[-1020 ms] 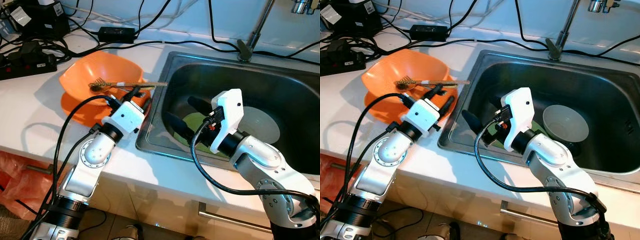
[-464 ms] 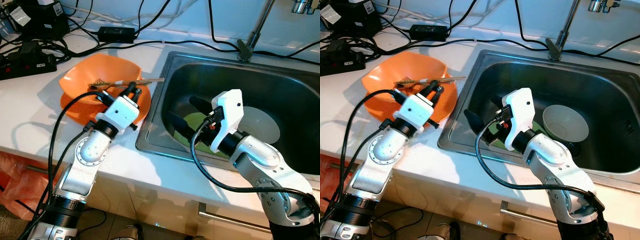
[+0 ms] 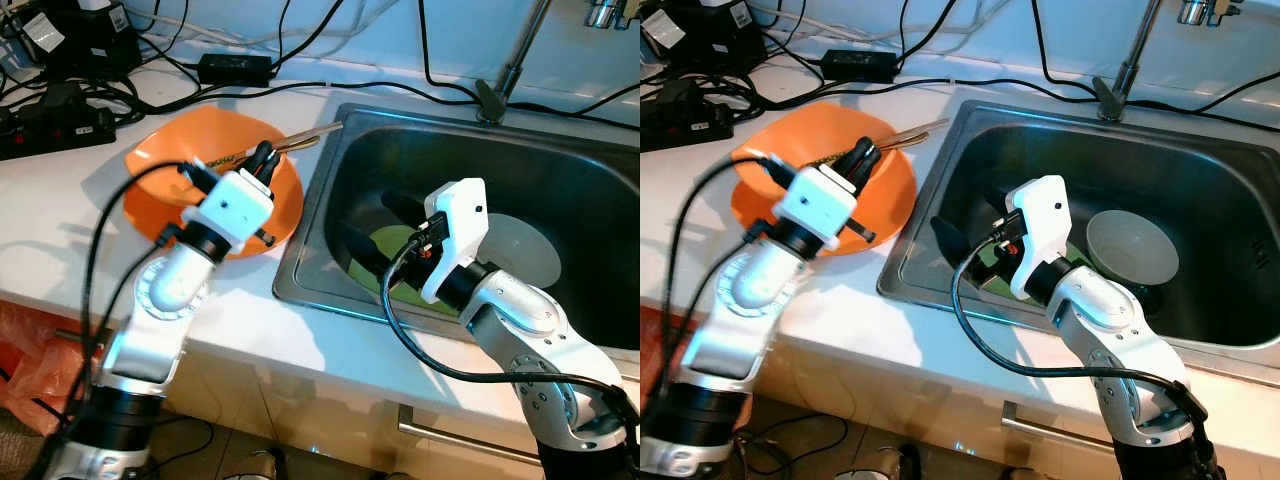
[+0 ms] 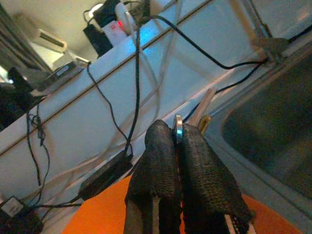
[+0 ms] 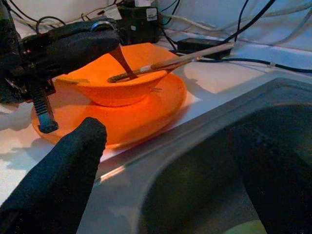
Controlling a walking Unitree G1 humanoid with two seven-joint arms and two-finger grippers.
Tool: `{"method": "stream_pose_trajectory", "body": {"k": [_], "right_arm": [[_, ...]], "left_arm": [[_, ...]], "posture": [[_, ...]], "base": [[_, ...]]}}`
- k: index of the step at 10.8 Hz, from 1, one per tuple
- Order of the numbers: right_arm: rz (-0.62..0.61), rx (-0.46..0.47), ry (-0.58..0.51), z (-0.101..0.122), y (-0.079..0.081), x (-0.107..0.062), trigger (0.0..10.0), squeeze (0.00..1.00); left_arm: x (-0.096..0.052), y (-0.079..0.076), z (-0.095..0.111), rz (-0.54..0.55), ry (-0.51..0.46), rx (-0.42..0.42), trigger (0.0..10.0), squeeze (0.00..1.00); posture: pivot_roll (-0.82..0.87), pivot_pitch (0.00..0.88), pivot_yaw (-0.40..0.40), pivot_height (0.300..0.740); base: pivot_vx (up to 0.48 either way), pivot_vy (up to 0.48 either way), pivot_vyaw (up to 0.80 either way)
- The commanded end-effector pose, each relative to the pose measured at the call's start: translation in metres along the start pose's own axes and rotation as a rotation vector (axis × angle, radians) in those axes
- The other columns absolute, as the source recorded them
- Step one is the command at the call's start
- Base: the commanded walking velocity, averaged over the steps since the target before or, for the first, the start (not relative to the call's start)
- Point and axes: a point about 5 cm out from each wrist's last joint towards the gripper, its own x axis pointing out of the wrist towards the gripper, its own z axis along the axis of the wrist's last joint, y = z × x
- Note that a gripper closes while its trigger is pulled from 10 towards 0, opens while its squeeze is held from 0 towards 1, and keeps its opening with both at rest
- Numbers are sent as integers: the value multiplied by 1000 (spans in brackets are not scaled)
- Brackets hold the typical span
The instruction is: Kitchen organization
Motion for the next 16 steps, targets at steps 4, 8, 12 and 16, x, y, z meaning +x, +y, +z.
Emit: {"method": "stream_pose_trajectory", "body": {"k": [4, 8, 12, 16], "right_arm": [[-8, -17, 2, -2, -4, 2, 10000, 0], [-5, -39, -1, -3, -7, 4, 10000, 0], [-6, -48, -5, -5, -9, 6, 10000, 0], [-9, -51, -5, -6, -9, 6, 10000, 0]], "left_arm": [[2, 11, 17, -140, 6, -44, 0, 0], [4, 34, 38, -291, -16, -121, 0, 0], [1, 66, 50, -287, -45, -163, 0, 0], [-3, 95, 51, -247, -32, -146, 0, 0]], "posture": [[26, 125, -16, 740], [31, 108, -26, 740], [34, 98, -29, 740], [36, 100, -31, 740]], "base": [[0, 0, 0], [0, 0, 0], [0, 0, 0], [0, 0, 0]]}}
